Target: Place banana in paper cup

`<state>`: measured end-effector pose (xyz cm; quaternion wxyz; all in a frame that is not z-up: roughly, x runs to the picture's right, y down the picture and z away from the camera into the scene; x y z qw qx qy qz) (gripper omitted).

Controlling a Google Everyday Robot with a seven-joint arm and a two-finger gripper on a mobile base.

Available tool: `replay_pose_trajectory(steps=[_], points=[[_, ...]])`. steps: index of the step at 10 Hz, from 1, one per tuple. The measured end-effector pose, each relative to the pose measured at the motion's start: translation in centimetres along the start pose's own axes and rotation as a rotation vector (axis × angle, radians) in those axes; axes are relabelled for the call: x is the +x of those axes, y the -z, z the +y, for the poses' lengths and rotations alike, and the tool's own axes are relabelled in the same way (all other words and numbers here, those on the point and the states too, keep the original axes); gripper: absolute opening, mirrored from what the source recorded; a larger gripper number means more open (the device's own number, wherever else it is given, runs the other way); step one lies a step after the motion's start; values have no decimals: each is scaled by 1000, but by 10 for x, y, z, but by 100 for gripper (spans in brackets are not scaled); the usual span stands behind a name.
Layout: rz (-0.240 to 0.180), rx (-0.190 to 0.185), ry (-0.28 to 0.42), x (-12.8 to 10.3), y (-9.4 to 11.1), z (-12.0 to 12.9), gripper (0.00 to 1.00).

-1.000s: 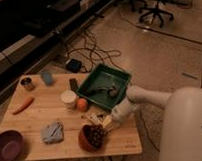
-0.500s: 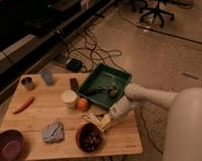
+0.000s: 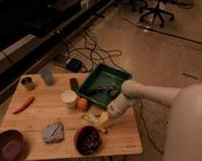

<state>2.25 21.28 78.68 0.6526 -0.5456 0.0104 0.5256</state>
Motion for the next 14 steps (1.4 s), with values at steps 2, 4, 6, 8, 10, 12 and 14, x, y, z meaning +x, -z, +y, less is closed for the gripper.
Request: replay_pose_trajectory(steps=[2,4,6,8,10,12,14], points=[[-1,13,0,-2,2,2,4],[-1,17,-1,-3,4,1,2],[8,25,3,-3,3,2,20],[17,29,2,-3,1,2,42],[24,32,-3,-1,1,-1,59],[40,57,-11,0,2,-1,78],[62,81,-19,1,3,-1,80]])
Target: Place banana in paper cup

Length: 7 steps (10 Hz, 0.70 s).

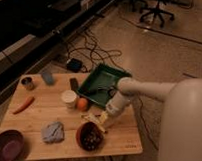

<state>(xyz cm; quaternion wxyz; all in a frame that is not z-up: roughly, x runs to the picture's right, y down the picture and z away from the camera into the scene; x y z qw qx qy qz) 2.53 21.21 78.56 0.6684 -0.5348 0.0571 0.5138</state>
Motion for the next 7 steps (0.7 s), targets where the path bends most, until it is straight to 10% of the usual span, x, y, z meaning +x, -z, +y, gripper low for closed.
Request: replay_pose_trajectory(steps=[7], points=[[31,55,-32,-3,0,-5,80]])
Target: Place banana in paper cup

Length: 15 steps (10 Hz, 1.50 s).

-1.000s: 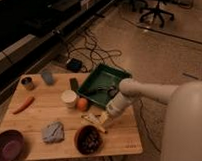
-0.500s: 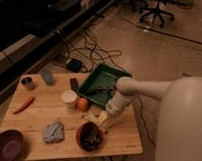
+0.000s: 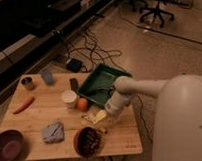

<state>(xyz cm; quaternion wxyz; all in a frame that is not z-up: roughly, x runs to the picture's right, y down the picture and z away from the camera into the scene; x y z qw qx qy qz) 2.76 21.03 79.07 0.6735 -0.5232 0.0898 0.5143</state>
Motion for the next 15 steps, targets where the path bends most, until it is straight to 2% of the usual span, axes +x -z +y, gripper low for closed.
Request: replay_pose_trajectory(steps=[2,6,10,12,15], points=[[-13,13,-22,-3,6,-1,80],[-8,41,-86,-17,9,5,80],[4,112,-211,-30,6,8,80],[11,145,-238,-35,2,14,80],[16,161,-258,-38,-3,16,80]])
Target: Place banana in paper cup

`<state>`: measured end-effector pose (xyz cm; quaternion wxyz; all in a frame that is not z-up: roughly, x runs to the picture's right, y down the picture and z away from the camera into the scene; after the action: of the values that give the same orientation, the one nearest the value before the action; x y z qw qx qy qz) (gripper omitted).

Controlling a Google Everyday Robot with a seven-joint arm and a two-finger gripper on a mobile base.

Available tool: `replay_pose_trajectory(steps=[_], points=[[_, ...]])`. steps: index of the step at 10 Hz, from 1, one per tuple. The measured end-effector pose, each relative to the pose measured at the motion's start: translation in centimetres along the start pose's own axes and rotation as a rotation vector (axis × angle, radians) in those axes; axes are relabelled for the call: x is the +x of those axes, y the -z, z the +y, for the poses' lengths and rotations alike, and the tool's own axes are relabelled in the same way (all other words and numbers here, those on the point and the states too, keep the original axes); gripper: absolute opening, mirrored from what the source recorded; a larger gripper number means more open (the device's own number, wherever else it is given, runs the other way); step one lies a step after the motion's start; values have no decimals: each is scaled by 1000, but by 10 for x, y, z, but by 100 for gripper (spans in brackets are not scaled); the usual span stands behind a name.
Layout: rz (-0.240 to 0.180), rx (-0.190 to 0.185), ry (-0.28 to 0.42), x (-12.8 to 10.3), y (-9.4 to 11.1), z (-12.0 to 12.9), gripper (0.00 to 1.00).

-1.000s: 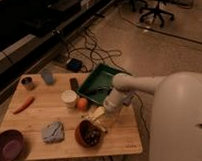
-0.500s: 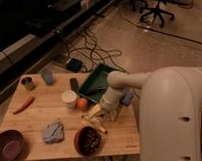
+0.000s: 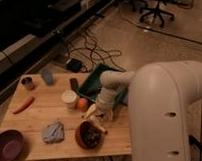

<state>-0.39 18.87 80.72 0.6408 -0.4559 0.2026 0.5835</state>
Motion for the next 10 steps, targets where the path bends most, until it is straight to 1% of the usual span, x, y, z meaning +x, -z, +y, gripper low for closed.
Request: replay_pose_trajectory(steps=[3,5,8,10], points=[[4,-13,-30,0,1,-13,80],[15,-16,-41,-3,-4,-17,80],[46,-13,-62,-9,-13,-20,80],[59,-14,-68,-16,-19,-19,80]])
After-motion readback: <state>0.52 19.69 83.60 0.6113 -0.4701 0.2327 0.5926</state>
